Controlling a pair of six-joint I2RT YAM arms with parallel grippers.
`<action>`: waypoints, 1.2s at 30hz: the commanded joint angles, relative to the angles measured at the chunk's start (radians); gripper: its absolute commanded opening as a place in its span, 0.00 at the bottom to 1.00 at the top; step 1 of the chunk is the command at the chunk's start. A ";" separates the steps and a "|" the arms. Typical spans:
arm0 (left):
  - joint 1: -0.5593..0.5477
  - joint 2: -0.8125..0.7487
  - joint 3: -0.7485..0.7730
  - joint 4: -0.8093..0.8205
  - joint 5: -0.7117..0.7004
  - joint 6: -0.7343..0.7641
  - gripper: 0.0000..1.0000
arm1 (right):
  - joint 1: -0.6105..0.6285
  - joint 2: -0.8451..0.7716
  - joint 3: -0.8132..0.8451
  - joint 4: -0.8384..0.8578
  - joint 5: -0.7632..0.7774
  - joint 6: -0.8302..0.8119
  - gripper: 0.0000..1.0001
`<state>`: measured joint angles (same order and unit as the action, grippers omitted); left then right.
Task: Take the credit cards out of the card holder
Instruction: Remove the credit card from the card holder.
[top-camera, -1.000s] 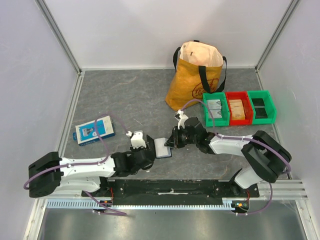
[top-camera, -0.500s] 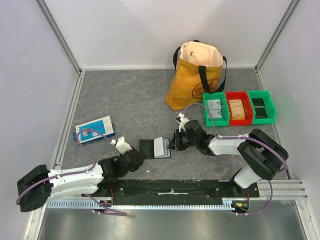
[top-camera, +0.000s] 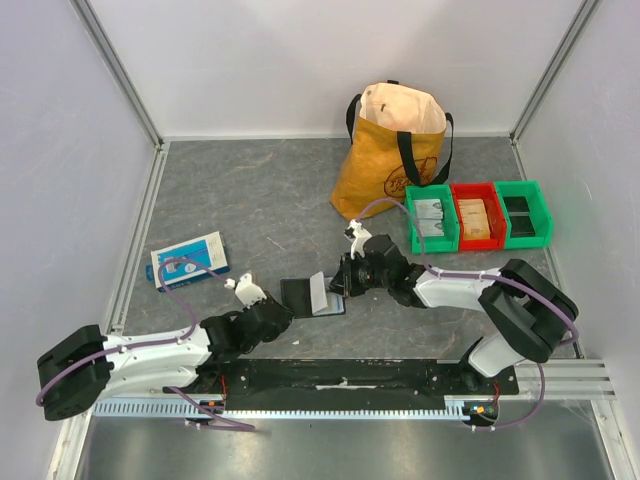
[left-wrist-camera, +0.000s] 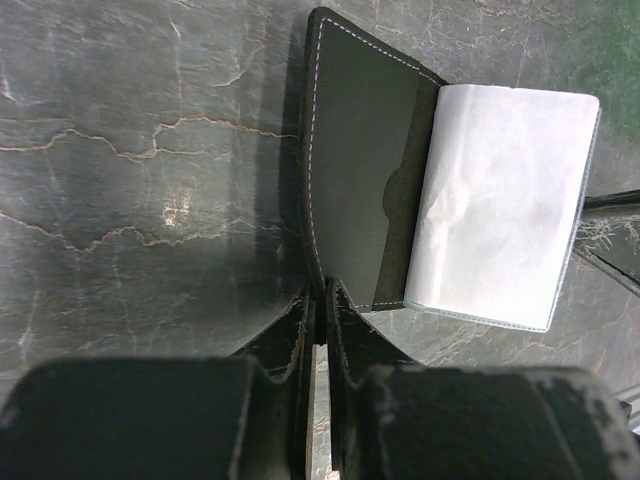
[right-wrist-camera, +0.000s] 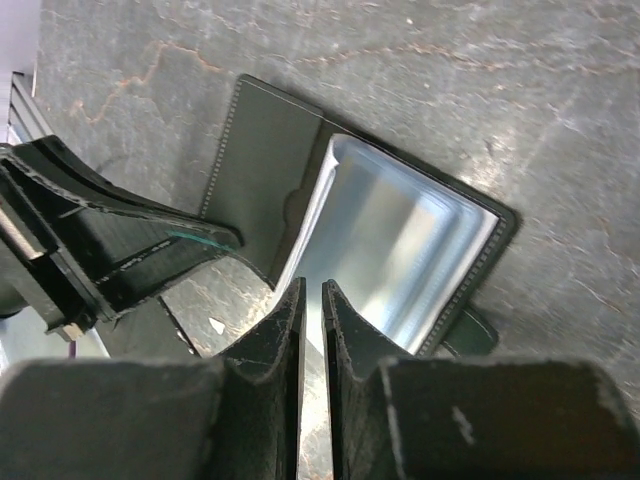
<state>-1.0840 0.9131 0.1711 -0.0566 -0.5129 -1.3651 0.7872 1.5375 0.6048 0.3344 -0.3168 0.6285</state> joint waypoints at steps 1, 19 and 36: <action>0.001 0.020 0.013 0.000 0.022 -0.003 0.09 | 0.027 0.024 0.062 0.006 -0.010 -0.024 0.17; 0.001 -0.164 0.074 -0.170 0.022 0.098 0.60 | 0.132 0.260 0.219 -0.031 -0.002 -0.029 0.15; 0.082 -0.056 0.284 -0.113 0.172 0.343 0.27 | 0.132 0.037 0.233 -0.198 0.149 -0.102 0.15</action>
<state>-1.0225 0.8433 0.3985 -0.1982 -0.3710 -1.1042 0.9146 1.6577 0.8070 0.1955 -0.2493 0.5671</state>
